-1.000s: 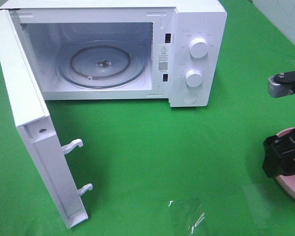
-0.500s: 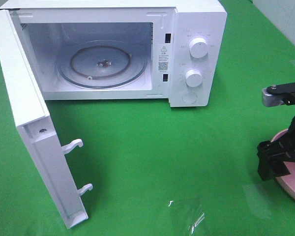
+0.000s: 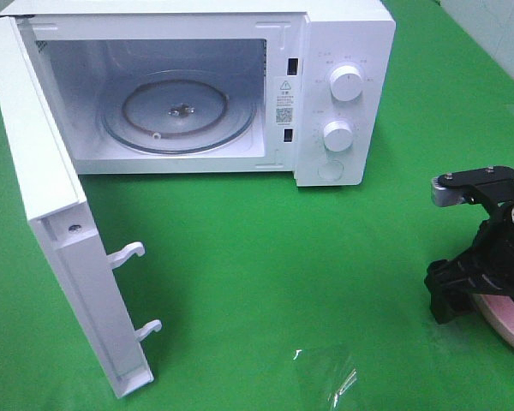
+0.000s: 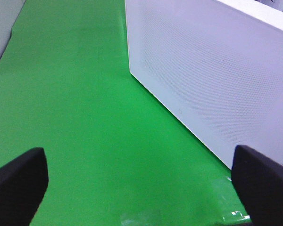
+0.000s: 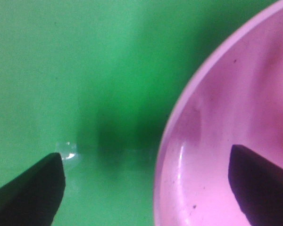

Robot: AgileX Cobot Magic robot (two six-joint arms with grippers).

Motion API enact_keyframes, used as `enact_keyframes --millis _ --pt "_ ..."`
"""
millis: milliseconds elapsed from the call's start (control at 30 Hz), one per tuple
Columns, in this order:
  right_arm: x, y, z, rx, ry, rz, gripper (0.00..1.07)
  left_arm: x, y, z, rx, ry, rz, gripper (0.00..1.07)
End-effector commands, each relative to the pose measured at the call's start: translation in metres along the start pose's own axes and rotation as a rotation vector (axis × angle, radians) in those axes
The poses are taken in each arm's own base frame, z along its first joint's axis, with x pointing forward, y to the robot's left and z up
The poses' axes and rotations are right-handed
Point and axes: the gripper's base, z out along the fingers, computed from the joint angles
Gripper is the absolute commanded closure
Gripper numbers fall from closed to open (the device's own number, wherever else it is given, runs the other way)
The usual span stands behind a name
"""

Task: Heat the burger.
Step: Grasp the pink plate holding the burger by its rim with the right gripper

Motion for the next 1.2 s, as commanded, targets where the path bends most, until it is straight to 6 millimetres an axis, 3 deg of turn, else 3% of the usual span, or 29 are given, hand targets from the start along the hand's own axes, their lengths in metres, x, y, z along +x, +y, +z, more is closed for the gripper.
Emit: enact_keyframes --millis 33,200,533,600,700,767,867,900,933,967,1000,1033,1200 --pt "-0.002 -0.001 0.004 -0.002 -0.021 0.005 0.21 0.002 -0.001 -0.002 -0.003 -0.014 -0.002 0.09" --pt "0.000 -0.001 0.018 -0.003 0.019 -0.004 0.23 0.002 -0.001 -0.002 -0.003 -0.014 -0.002 0.09" --pt "0.000 -0.001 0.019 0.007 0.023 -0.019 0.27 0.002 -0.001 -0.002 -0.003 -0.014 -0.002 0.09" --pt "0.002 -0.002 0.019 0.013 0.042 -0.024 0.37 0.002 -0.001 -0.002 -0.003 -0.014 -0.002 0.09" --pt "0.003 -0.003 0.019 0.019 0.047 -0.027 0.42 0.002 -0.001 -0.002 -0.003 -0.014 -0.002 0.09" --pt "0.004 -0.005 0.019 0.048 0.062 -0.017 0.66 0.002 -0.001 -0.002 -0.003 -0.014 -0.002 0.09" --pt "0.004 -0.006 0.019 0.060 0.060 -0.014 0.70 0.002 -0.001 -0.002 -0.003 -0.014 -0.002 0.09" --pt "0.004 -0.007 0.019 0.064 0.059 -0.019 0.86 0.002 -0.001 -0.002 -0.003 -0.014 -0.002 0.09" --pt "0.004 -0.007 0.019 0.064 0.059 -0.019 0.86 0.002 -0.001 -0.002 -0.003 -0.014 -0.002 0.09" --pt "0.004 -0.007 0.019 0.071 0.058 -0.037 0.97 0.002 -0.001 -0.002 -0.003 -0.014 -0.002 0.09" --pt "0.004 -0.007 0.019 0.071 0.058 -0.037 0.97 0.002 -0.001 -0.002 -0.003 -0.014 -0.002 0.09" --pt "0.004 -0.007 0.019 0.072 0.058 -0.040 1.07 0.002 -0.001 -0.002 -0.003 -0.014 -0.002 0.09" --pt "0.004 -0.007 0.019 0.070 0.058 -0.016 1.07 0.002 -0.001 -0.002 -0.003 -0.014 -0.002 0.09"
